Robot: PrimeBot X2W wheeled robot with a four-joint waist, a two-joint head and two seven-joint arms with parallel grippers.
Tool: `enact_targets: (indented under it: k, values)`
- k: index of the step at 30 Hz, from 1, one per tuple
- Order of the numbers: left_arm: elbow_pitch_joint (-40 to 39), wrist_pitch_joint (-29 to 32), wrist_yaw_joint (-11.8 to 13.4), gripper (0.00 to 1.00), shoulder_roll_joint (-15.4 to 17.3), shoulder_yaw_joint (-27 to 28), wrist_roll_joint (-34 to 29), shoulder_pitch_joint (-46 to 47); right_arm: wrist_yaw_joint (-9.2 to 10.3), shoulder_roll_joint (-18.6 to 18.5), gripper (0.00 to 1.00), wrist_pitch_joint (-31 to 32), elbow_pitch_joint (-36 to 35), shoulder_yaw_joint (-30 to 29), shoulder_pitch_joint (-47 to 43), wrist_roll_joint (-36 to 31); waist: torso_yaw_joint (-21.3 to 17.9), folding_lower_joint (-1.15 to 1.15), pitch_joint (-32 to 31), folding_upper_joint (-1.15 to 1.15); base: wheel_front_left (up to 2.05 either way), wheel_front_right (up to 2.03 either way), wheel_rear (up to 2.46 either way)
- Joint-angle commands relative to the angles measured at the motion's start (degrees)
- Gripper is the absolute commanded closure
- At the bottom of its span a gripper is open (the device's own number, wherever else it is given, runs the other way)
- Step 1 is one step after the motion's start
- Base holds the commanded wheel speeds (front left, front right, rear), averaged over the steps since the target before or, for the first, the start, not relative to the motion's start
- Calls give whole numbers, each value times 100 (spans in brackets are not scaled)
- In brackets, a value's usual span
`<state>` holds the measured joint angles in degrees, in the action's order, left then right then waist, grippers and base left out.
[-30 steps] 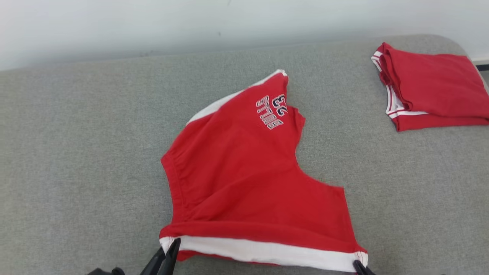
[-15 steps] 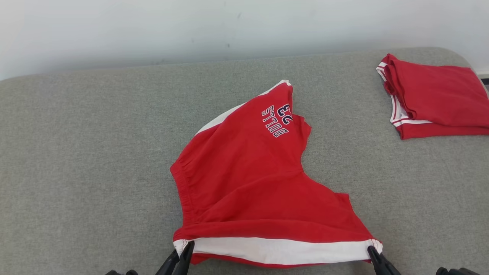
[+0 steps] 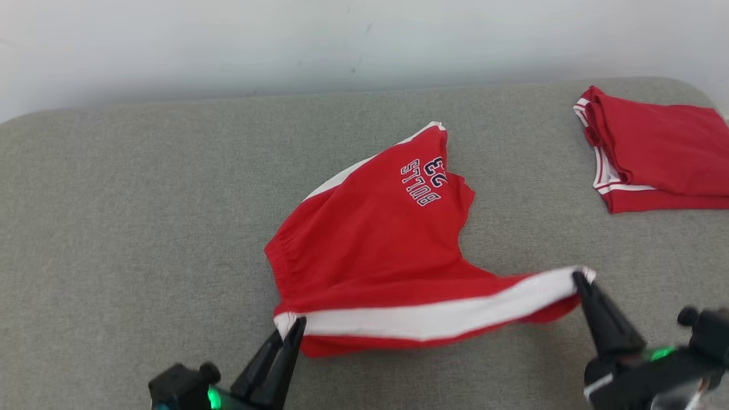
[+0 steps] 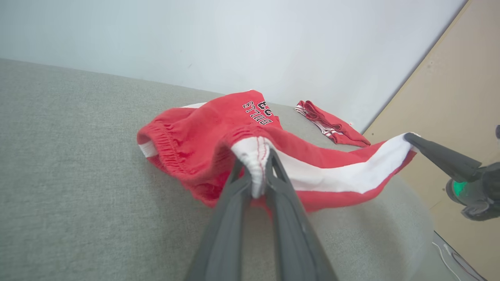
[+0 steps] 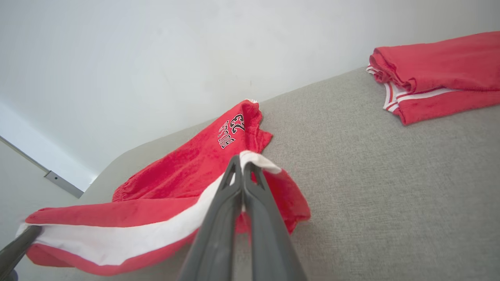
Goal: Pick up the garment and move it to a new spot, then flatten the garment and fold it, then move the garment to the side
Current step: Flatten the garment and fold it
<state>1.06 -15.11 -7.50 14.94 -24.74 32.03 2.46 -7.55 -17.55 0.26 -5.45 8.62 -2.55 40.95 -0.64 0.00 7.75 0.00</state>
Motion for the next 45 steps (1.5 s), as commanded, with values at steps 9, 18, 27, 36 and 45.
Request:
enact_targets:
  k: [9,18,27,36,45]
  values:
    - [286,-1,9,100,-75,40,233,1206,16,-223,100,326,870,-9,1932,-34,310,0,474,0,0,0,0]
    - [1190,-1,9,100,-201,-128,721,2793,16,-93,100,512,2701,394,4414,-263,635,0,1216,0,0,0,0]
    - [2375,-1,9,100,-491,-296,859,3746,16,96,100,112,4877,973,6168,-587,930,0,1656,0,0,0,0]
    - [2674,-1,8,0,-545,-316,683,3851,16,144,0,-293,5835,1574,6538,-458,941,0,1581,0,0,0,0]
    - [2404,-1,8,0,-460,281,174,3234,16,-227,0,-466,5811,2208,6225,-73,879,0,1283,0,0,0,0]
